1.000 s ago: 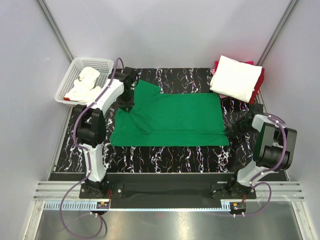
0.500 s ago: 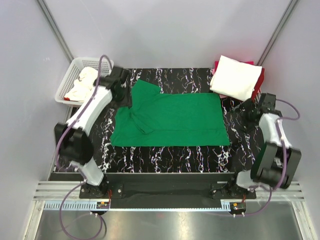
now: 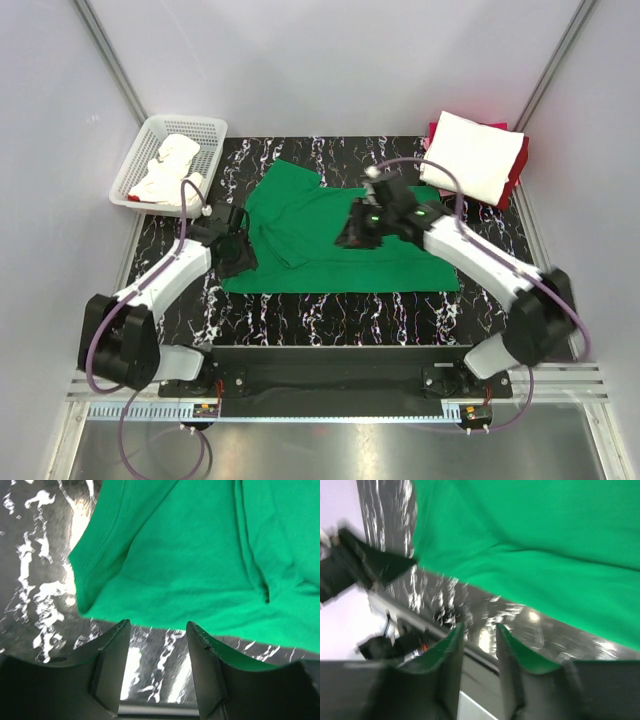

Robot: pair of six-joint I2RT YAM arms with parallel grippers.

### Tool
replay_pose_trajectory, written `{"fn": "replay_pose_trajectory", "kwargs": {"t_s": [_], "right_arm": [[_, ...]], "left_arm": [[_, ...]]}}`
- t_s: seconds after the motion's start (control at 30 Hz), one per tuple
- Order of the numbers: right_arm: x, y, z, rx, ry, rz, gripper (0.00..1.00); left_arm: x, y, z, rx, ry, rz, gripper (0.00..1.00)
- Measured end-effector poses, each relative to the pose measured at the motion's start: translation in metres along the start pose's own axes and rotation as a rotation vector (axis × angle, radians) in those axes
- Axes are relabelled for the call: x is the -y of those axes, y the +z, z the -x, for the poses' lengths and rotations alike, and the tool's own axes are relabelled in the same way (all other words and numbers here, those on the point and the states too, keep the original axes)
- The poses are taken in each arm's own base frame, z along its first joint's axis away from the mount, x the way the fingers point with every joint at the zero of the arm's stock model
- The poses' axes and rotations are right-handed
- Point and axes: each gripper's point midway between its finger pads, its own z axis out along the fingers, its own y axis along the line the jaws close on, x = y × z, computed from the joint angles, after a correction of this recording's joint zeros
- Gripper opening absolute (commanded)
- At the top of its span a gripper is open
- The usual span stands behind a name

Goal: Fold and stack the t-shirts
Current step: Fold the tshirt

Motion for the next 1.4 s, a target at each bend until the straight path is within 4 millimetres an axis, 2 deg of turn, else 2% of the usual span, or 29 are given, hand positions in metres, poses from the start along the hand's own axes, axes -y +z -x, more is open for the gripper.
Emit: {"fn": "replay_pose_trajectory", "kwargs": {"t_s": [0.07, 0.1, 0.17, 0.23, 0.33, 0.47, 0.73, 0.93, 1.0, 1.1, 1.23, 1.27, 1.33, 1.4], "right_arm": [[-0.028, 0.032, -0.016, -0.084, -0.049, 0.019, 0.27], [-0.043, 0.049, -0.026, -0.128, -0.073, 0.025, 0.21], [-0.066, 0.082, -0.043, -0.189, -0.115, 0.032, 0.18], [-0.083, 0.107, -0.061, -0.239, -0.146, 0.034, 0.17], [-0.092, 0.132, -0.082, -0.295, -0.16, 0.024, 0.15], [-0.085, 0.157, -0.091, -0.338, -0.143, -0.016, 0.14], [-0.068, 0.204, -0.093, -0.368, -0.135, -0.117, 0.14], [-0.042, 0.218, -0.093, -0.386, -0.145, -0.201, 0.13], [-0.029, 0.219, -0.087, -0.39, -0.137, -0.227, 0.13], [-0.011, 0.221, -0.066, -0.379, -0.116, -0.259, 0.13], [0.004, 0.224, -0.011, -0.308, -0.102, -0.291, 0.14], [0.007, 0.222, 0.01, -0.273, -0.1, -0.296, 0.16], [0.013, 0.216, 0.039, -0.222, -0.096, -0.307, 0.22], [0.018, 0.205, 0.061, -0.177, -0.093, -0.313, 0.36]], "left_arm": [[0.002, 0.007, 0.002, 0.006, -0.018, 0.002, 0.51], [0.003, 0.012, 0.004, 0.008, -0.027, 0.008, 0.5], [0.001, 0.02, 0.004, 0.006, -0.043, 0.021, 0.5], [-0.005, 0.028, 0.0, -0.005, -0.057, 0.038, 0.5], [-0.022, 0.037, -0.009, -0.027, -0.089, 0.072, 0.5], [-0.036, 0.042, -0.016, -0.046, -0.12, 0.104, 0.49], [-0.037, 0.047, -0.014, -0.043, -0.126, 0.107, 0.48], [-0.037, 0.047, -0.014, -0.042, -0.127, 0.108, 0.48], [-0.037, 0.047, -0.014, -0.042, -0.127, 0.108, 0.48], [-0.037, 0.047, -0.014, -0.042, -0.128, 0.109, 0.47], [-0.038, 0.047, -0.014, -0.04, -0.128, 0.112, 0.47], [-0.038, 0.047, -0.013, -0.04, -0.127, 0.114, 0.47], [-0.039, 0.047, -0.013, -0.038, -0.128, 0.117, 0.47], [-0.039, 0.047, -0.013, -0.037, -0.128, 0.118, 0.47]]}}
